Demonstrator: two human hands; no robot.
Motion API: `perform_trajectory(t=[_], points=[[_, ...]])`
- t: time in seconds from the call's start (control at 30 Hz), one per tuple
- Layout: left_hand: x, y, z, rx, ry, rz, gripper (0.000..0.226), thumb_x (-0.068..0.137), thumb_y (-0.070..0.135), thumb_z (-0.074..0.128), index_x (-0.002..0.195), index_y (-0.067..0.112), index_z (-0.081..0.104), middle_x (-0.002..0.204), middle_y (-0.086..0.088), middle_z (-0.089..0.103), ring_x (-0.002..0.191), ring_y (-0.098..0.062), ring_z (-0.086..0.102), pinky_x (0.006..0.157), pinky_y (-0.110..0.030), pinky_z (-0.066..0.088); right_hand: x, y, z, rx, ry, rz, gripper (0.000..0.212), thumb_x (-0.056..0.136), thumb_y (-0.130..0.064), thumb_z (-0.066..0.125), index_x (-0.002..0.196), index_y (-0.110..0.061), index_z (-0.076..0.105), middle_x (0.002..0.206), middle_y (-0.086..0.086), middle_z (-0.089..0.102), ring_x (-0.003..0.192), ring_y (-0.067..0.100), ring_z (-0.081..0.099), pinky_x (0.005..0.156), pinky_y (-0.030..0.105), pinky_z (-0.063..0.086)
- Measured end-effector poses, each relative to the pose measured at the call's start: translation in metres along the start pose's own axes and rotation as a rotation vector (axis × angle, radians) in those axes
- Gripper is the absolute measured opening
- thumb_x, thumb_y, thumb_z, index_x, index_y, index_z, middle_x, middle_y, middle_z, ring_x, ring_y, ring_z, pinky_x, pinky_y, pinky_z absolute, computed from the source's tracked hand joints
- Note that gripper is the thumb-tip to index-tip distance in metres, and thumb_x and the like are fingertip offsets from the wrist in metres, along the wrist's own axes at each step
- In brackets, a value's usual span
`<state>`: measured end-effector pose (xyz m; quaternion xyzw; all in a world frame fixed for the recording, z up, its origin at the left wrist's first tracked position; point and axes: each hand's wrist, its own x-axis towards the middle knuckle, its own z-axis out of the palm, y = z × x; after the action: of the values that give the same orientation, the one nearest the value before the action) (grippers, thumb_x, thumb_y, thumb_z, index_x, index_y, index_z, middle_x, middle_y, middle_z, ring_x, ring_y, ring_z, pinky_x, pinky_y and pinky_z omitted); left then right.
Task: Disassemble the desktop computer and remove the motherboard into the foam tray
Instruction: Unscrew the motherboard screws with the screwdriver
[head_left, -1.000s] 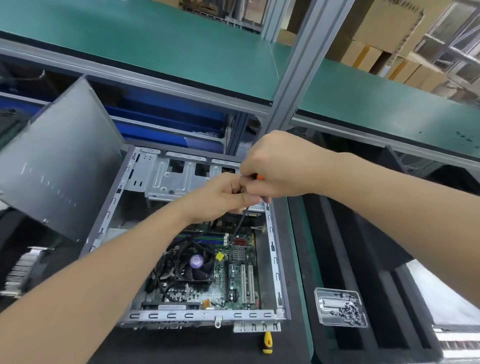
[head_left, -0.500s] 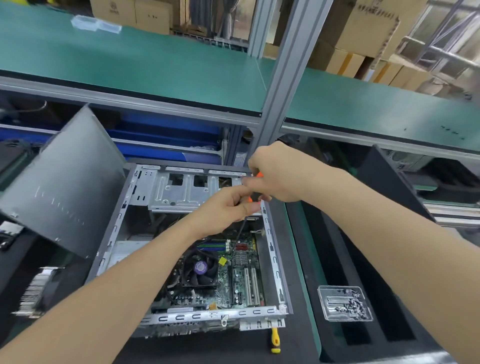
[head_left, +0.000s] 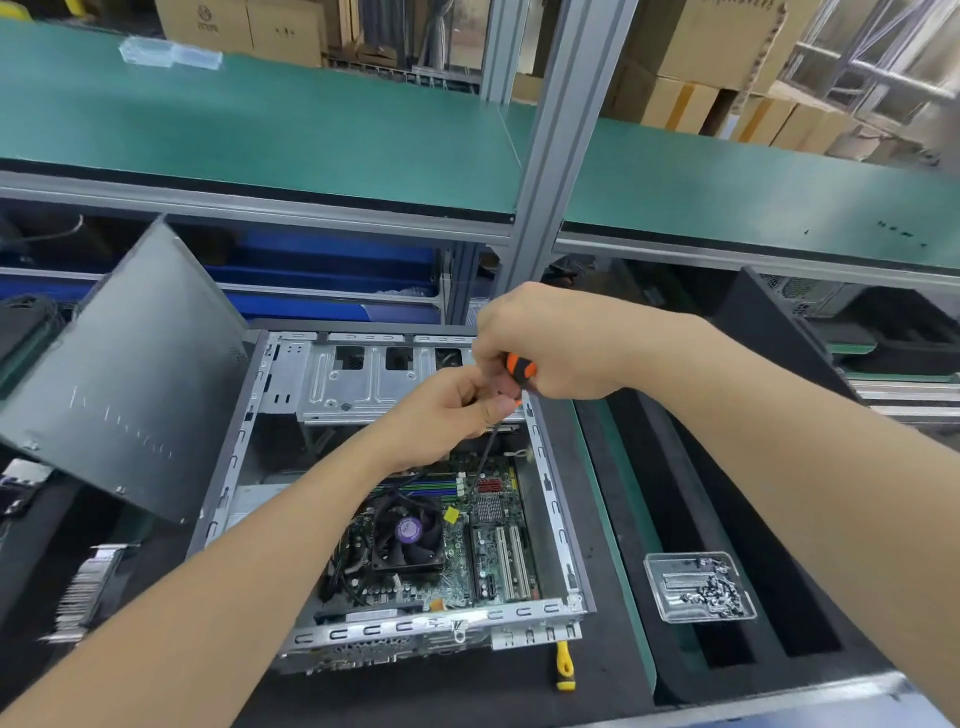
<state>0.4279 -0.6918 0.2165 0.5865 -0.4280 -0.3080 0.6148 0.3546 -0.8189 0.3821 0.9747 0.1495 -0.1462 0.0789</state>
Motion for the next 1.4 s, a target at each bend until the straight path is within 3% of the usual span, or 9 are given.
perform_trajectory(t=[0.17,0.3,0.4,0.5,0.67,0.77,1.23,1.33,1.4], points=[[-0.001,0.001,-0.001,0.075,-0.005,0.003,0.015,0.1,0.036,0.056,0.098,0.042,0.07,0.069,0.004,0.037,0.059,-0.014,0.03,0.057,-0.029,0.028,-0.002,0.0,-0.004,0.072,-0.008,0.026,0.023,0.085,-0.033,0.074,0.101,-0.031,0.058,0.1,-0.009,0.052,0.092,0.012,0.051,0.079,0.033,0.05],[-0.003,-0.001,0.001,0.083,-0.017,0.029,0.022,0.104,0.037,0.055,0.118,0.03,0.07,0.071,-0.004,0.033,0.062,-0.017,0.03,0.057,-0.026,0.031,-0.001,-0.012,-0.003,-0.034,0.194,0.299,0.06,0.092,-0.077,0.044,0.09,-0.019,0.058,0.075,-0.002,0.055,0.067,0.017,0.057,0.058,0.036,0.05],[-0.002,-0.004,0.002,0.138,-0.006,0.02,0.027,0.101,0.047,0.055,0.123,0.036,0.067,0.074,-0.013,0.033,0.061,-0.018,0.031,0.059,-0.03,0.031,0.005,-0.026,-0.003,-0.165,-0.019,0.369,0.038,0.106,-0.049,0.047,0.123,-0.023,0.067,0.065,0.005,0.047,0.051,0.018,0.048,0.045,0.031,0.043],[-0.001,-0.006,0.001,0.109,-0.023,0.013,0.031,0.102,0.045,0.056,0.129,0.032,0.064,0.078,-0.023,0.035,0.064,-0.029,0.028,0.06,-0.036,0.028,0.007,-0.035,-0.015,-0.166,-0.186,0.297,0.088,0.092,-0.007,0.07,0.163,-0.028,0.021,0.068,0.005,0.034,0.047,0.018,0.039,0.025,0.023,0.032],[-0.002,-0.008,0.0,0.03,-0.007,0.019,0.025,0.102,0.037,0.058,0.127,0.036,0.065,0.073,0.009,0.038,0.061,-0.016,0.028,0.056,-0.026,0.029,0.013,-0.028,-0.006,-0.269,-0.114,0.28,0.017,0.102,-0.019,0.059,0.11,-0.005,0.059,0.072,0.006,0.038,0.055,0.017,0.041,0.047,0.028,0.037],[-0.002,-0.005,0.0,0.008,0.012,0.016,0.028,0.104,0.029,0.055,0.131,0.032,0.063,0.072,0.006,0.03,0.059,-0.014,0.026,0.056,-0.025,0.027,0.017,-0.021,0.0,-0.054,0.034,0.342,0.037,0.104,-0.027,0.052,0.07,-0.012,0.047,0.062,0.001,0.048,0.051,0.014,0.044,0.045,0.025,0.034],[-0.007,0.011,-0.004,0.079,0.03,-0.079,0.017,0.107,0.012,0.051,0.096,0.0,0.053,0.064,0.013,0.032,0.054,-0.006,0.029,0.054,-0.017,0.03,0.018,-0.008,-0.013,-0.043,-0.071,0.061,0.012,0.088,-0.017,0.072,0.092,-0.027,0.064,0.093,-0.005,0.067,0.087,0.018,0.063,0.078,0.039,0.059],[-0.007,0.008,-0.003,0.072,0.052,-0.083,0.027,0.107,0.014,0.053,0.11,-0.013,0.051,0.064,0.008,0.03,0.054,-0.011,0.026,0.053,-0.02,0.027,0.019,-0.007,-0.012,-0.03,-0.089,0.068,0.013,0.087,-0.02,0.073,0.097,-0.026,0.066,0.093,-0.007,0.069,0.089,0.015,0.063,0.08,0.039,0.06],[-0.008,0.009,-0.002,0.057,0.036,-0.04,0.016,0.107,0.017,0.054,0.116,0.005,0.062,0.067,-0.003,0.03,0.056,-0.02,0.026,0.054,-0.028,0.025,0.015,-0.006,-0.013,-0.015,-0.05,0.09,0.018,0.089,-0.041,0.072,0.098,-0.027,0.066,0.092,-0.01,0.066,0.085,0.012,0.061,0.074,0.035,0.058]])
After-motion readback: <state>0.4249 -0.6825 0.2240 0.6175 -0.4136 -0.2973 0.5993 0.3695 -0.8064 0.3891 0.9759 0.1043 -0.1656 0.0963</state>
